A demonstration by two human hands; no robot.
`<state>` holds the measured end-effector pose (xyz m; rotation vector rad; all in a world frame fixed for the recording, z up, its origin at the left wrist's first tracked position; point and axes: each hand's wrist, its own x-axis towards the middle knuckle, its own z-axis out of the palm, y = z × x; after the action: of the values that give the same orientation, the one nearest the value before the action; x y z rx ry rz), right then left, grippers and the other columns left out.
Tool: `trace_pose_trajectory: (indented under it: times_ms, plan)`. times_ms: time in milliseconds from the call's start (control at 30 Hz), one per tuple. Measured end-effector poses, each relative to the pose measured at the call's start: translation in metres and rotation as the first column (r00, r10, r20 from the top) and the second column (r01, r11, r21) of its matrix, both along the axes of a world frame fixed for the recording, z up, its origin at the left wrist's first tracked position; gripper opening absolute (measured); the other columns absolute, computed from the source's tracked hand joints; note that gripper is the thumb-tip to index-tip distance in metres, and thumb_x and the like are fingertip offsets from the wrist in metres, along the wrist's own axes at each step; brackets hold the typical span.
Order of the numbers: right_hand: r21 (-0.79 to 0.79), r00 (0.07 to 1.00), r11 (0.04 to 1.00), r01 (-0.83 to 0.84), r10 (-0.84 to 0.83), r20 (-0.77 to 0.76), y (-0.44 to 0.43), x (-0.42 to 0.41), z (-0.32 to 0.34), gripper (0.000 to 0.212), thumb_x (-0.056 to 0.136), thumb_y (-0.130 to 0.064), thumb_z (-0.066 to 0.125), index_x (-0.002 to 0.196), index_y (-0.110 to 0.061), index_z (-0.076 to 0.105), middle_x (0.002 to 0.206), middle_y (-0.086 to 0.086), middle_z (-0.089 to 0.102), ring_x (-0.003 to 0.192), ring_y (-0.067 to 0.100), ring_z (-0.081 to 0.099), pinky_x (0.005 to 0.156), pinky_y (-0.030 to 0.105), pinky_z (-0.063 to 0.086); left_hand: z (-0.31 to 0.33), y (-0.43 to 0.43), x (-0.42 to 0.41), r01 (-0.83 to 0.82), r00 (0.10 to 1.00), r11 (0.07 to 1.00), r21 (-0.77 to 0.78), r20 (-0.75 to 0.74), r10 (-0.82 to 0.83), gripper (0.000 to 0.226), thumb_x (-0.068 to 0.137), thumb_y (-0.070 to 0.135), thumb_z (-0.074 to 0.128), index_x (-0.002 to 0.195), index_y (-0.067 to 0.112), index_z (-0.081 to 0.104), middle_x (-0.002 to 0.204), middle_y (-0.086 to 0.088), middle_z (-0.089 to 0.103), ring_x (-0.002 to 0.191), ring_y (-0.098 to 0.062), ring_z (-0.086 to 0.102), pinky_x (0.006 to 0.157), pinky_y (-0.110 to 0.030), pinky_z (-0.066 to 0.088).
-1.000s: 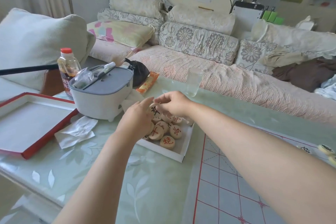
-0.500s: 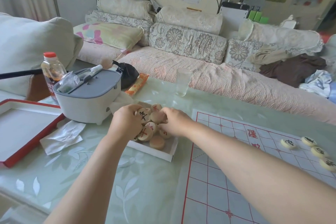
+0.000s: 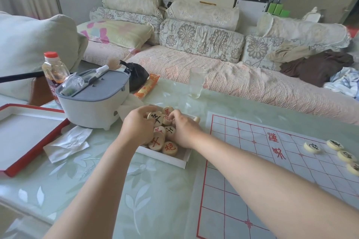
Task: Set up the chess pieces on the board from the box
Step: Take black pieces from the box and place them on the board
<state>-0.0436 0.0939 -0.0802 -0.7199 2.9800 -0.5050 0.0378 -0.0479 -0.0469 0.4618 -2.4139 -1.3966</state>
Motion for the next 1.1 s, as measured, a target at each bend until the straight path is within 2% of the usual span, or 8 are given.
trace_pose_trajectory:
  times_ms: [167, 300, 400, 567, 667, 733, 900, 1100]
  plan:
    - [-0.14, 0.999, 0.99, -0.018, 0.025, 0.046, 0.021, 0.001, 0.009, 0.054, 0.081, -0.022, 0.07, 0.126, -0.032, 0.042, 0.119, -0.007, 0.056, 0.111, 0.02, 0.054, 0.093, 0.035, 0.046, 0.0, 0.004, 0.0, 0.037, 0.998, 0.999, 0.033, 0.047, -0.038, 0.045, 0.088, 0.0, 0.052, 0.118, 0.032, 0.063, 0.108, 0.003, 0.062, 0.09, -0.018, 0.063, 0.069, -0.035, 0.058]
    - [-0.242, 0.999, 0.97, -0.012, 0.024, 0.048, 0.049, 0.009, 0.026, 0.06, 0.082, -0.02, 0.075, 0.136, -0.024, 0.049, 0.128, -0.002, 0.052, 0.116, 0.016, 0.052, 0.088, 0.024, 0.036, 0.002, 0.022, -0.004, 0.084, 0.996, 0.994, 0.071, 0.035, -0.087, 0.045, 0.086, 0.0, 0.057, 0.116, 0.033, 0.062, 0.099, 0.008, 0.066, 0.079, -0.016, 0.065, 0.067, -0.042, 0.061]
    - [-0.299, 0.998, 0.954, 0.031, -0.013, 0.062, 0.079, 0.017, 0.036, 0.059, 0.084, -0.027, 0.075, 0.138, -0.021, 0.052, 0.129, 0.001, 0.052, 0.117, 0.017, 0.051, 0.091, 0.023, 0.035, 0.005, 0.047, -0.006, 0.109, 0.994, 0.99, 0.087, 0.001, -0.109, 0.042, 0.086, 0.006, 0.062, 0.12, 0.031, 0.059, 0.095, 0.007, 0.066, 0.072, -0.015, 0.062, 0.054, -0.03, 0.052]
    - [-0.33, 0.991, 0.935, 0.129, -0.106, 0.086, 0.154, 0.039, 0.051, 0.048, 0.083, -0.039, 0.076, 0.126, -0.021, 0.062, 0.122, -0.001, 0.055, 0.107, 0.013, 0.055, 0.087, 0.019, 0.035, 0.007, 0.111, -0.009, 0.197, 0.98, 0.979, 0.055, -0.028, -0.195, 0.041, 0.087, 0.014, 0.064, 0.125, 0.024, 0.056, 0.096, 0.002, 0.069, 0.081, -0.02, 0.068, 0.077, -0.039, 0.057]
    - [-0.337, 0.974, 0.915, 0.223, -0.196, 0.112, 0.21, 0.056, 0.054, 0.039, 0.079, -0.04, 0.079, 0.113, -0.026, 0.065, 0.116, -0.004, 0.058, 0.101, 0.013, 0.056, 0.08, 0.022, 0.038, 0.006, 0.163, -0.004, 0.319, 0.948, 0.946, -0.058, 0.011, -0.319, 0.037, 0.089, 0.019, 0.06, 0.126, 0.024, 0.056, 0.095, 0.005, 0.066, 0.073, -0.015, 0.063, 0.061, -0.023, 0.047]
    - [-0.344, 0.96, 0.896, 0.28, -0.254, 0.122, 0.248, 0.068, 0.054, 0.035, 0.078, -0.041, 0.08, 0.108, -0.028, 0.067, 0.111, -0.006, 0.062, 0.098, 0.013, 0.058, 0.076, 0.022, 0.04, 0.004, 0.194, 0.005, 0.396, 0.918, 0.908, -0.133, 0.041, -0.394, 0.036, 0.092, 0.022, 0.056, 0.128, 0.025, 0.053, 0.095, 0.008, 0.064, 0.072, -0.009, 0.059, 0.06, -0.017, 0.038]
    - [-0.321, 0.914, 0.856, 0.405, -0.369, 0.168, 0.331, 0.1, 0.047, 0.038, 0.08, -0.033, 0.08, 0.114, -0.027, 0.064, 0.111, -0.008, 0.061, 0.098, 0.011, 0.058, 0.077, 0.022, 0.04, 0.007, 0.257, 0.019, 0.547, 0.837, 0.818, -0.174, 0.114, -0.535, 0.037, 0.094, 0.014, 0.048, 0.127, 0.03, 0.053, 0.097, 0.007, 0.06, 0.065, -0.009, 0.055, 0.048, -0.021, 0.039]
    - [-0.266, 0.804, 0.759, 0.594, -0.568, 0.176, 0.418, 0.121, 0.039, 0.041, 0.081, -0.031, 0.074, 0.118, -0.028, 0.056, 0.112, -0.011, 0.057, 0.102, 0.015, 0.057, 0.082, 0.028, 0.042, 0.01, 0.334, 0.026, 0.598, 0.802, 0.783, -0.172, 0.139, -0.581, 0.031, 0.094, 0.013, 0.043, 0.116, 0.027, 0.061, 0.104, 0.0, 0.063, 0.056, -0.011, 0.051, 0.041, -0.018, 0.036]
